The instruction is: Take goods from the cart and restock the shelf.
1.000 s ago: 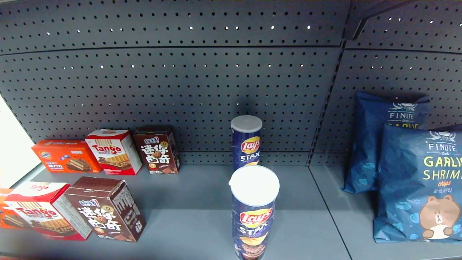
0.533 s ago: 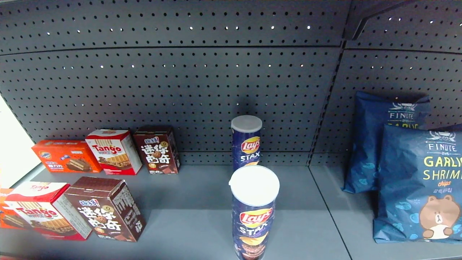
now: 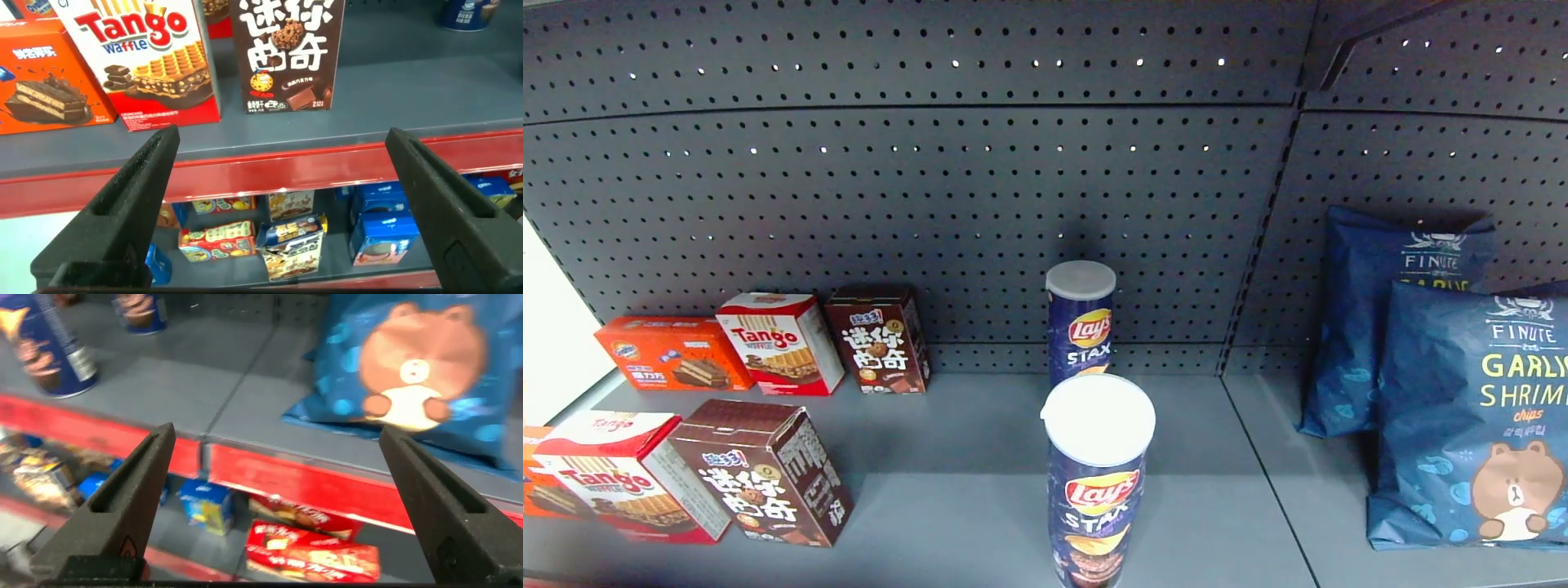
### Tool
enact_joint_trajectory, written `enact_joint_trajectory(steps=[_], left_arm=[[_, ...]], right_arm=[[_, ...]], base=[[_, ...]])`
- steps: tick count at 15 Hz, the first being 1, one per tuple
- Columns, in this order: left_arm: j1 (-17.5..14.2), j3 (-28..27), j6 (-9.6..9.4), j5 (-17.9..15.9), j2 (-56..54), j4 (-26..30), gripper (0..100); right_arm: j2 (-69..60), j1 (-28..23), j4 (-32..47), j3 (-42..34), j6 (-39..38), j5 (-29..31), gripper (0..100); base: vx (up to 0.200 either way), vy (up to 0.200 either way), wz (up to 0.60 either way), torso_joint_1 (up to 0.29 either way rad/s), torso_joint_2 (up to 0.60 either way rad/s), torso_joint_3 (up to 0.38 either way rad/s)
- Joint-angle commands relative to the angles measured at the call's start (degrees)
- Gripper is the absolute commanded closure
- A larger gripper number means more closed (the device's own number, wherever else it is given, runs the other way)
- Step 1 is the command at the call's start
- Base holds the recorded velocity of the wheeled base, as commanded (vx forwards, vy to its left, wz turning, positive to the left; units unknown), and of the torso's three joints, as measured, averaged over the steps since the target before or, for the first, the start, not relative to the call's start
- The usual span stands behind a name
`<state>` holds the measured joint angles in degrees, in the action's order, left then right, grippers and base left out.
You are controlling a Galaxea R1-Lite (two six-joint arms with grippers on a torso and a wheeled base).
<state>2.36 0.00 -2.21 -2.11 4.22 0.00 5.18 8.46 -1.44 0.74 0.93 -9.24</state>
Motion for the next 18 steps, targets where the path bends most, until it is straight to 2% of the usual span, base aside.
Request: enact_joint_trajectory(steps=[1, 8, 10, 11, 14, 15, 16, 17, 18], left_arm=[[0.0, 0.0, 0.01, 0.1, 0.1, 0.0, 0], [0.0, 0.0, 0.10, 0.1, 0.1, 0.0, 0], [0.0, 0.0, 0.19, 0.1, 0.2, 0.0, 0], [0.0, 0.0, 0.19, 0.1, 0.1, 0.0, 0], [0.0, 0.0, 0.01, 0.1, 0.1, 0.0, 0], [0.0, 0.0, 0.01, 0.1, 0.1, 0.0, 0], [0.0, 0.0, 0.10, 0.1, 0.2, 0.0, 0], [0.0, 0.0, 0.01, 0.0, 0.1, 0.0, 0], [0.0, 0.0, 0.01, 0.0, 0.1, 0.0, 0]], right_arm=[[0.1, 0.1, 0.0, 0.2, 0.0, -0.2, 0], [0.1, 0.0, -0.3, 0.0, 0.2, 1.8, 0], [0.1, 0.0, -1.0, -0.2, 1.4, 10.0, 0], [0.1, 0.0, -2.7, -0.7, 0.6, 16.6, 0], [0.1, 0.0, -2.6, -0.7, 0.8, 18.9, 0], [0.1, 0.0, -2.6, -0.7, 0.8, 18.9, 0], [0.1, 0.1, -2.4, -0.7, -0.5, 15.0, 0], [0.1, 0.0, -1.2, -0.7, -0.1, 4.8, 0], [0.1, 0.0, -1.1, -0.7, 0.0, 4.7, 0]], base=[[0.000, 0.000, 0.00, 0.000, 0.00, 0.000], [0.000, 0.000, 0.00, 0.000, 0.00, 0.000], [0.000, 0.000, 0.00, 0.000, 0.00, 0.000], [0.000, 0.000, 0.00, 0.000, 0.00, 0.000], [0.000, 0.000, 0.00, 0.000, 0.00, 0.000], [0.000, 0.000, 0.00, 0.000, 0.00, 0.000], [0.000, 0.000, 0.00, 0.000, 0.00, 0.000], [0.000, 0.000, 0.00, 0.000, 0.00, 0.000], [0.000, 0.000, 0.00, 0.000, 0.00, 0.000]])
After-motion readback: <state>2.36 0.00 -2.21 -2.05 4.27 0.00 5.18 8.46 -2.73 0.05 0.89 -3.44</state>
